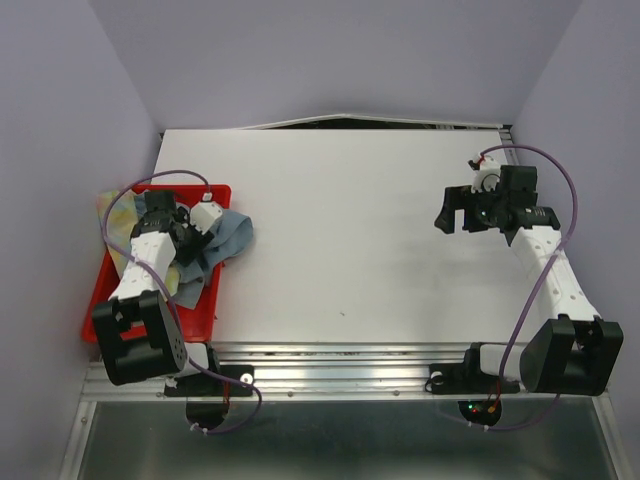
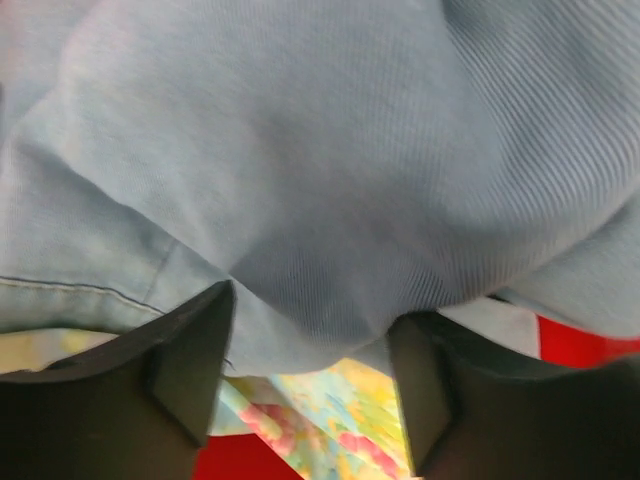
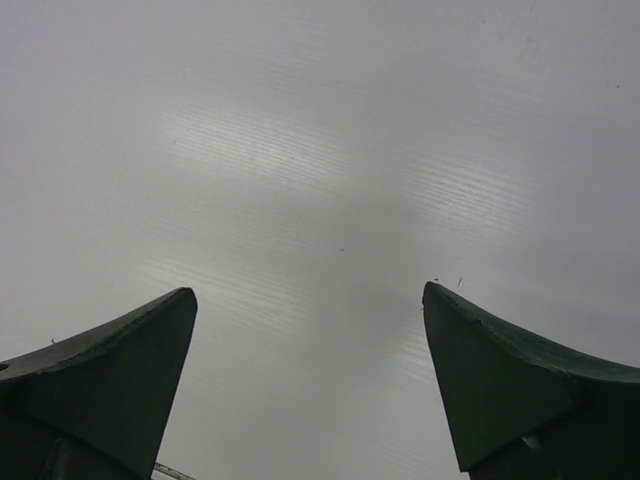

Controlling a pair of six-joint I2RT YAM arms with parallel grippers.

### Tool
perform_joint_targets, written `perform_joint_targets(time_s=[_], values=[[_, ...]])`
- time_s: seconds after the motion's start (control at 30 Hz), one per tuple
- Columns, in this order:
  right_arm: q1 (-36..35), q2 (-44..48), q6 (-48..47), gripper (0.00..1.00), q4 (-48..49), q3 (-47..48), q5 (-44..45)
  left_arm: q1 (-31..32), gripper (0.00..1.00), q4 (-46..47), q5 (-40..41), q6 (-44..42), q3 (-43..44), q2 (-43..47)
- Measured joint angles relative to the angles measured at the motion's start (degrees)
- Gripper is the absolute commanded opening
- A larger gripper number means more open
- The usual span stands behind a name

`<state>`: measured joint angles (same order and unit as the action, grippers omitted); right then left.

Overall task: Fold and stack the skirts
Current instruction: Grab the skirt from the pile, then move the skirt to the center of the board

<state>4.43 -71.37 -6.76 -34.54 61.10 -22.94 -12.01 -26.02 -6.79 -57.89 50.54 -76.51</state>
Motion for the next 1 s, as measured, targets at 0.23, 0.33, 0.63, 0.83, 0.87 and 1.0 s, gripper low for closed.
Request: perform_joint_targets(time_s=[0.23,0.33,0.63,0.83,0.87,1.0], values=[[0.0,0.0,-0.3,1.00,0.0,0.0,0.0,-0.4,0.00,3.2,-1.3,3.7,4.5,0.6],[0.0,0.0,-0.3,1.00,-0.1,0.1,0.0,-0.4,0.00,2.5,-2.4,5.7,8.8,2.7],[0.0,0.0,-0.3,1.00,-1.0,2.7,-0.3,1.1,0.00,-1.8,-5.9,15.3,32.7,4.9],[0.0,-0.1,0.3,1.00,-1.5,6.1,-0.2,12.9,0.00,-3.4,-6.1,21.4,53.5,2.2],[0.0,-0.3,0.3,1.00,-1.6,6.8,0.0,14.6,0.00,-3.5,-6.4,22.2,55.8,1.8],[0.0,-0.8,0.6,1.00,-2.0,9.9,0.8,22.8,0.00,-3.7,-7.1,24.9,64.0,0.5]])
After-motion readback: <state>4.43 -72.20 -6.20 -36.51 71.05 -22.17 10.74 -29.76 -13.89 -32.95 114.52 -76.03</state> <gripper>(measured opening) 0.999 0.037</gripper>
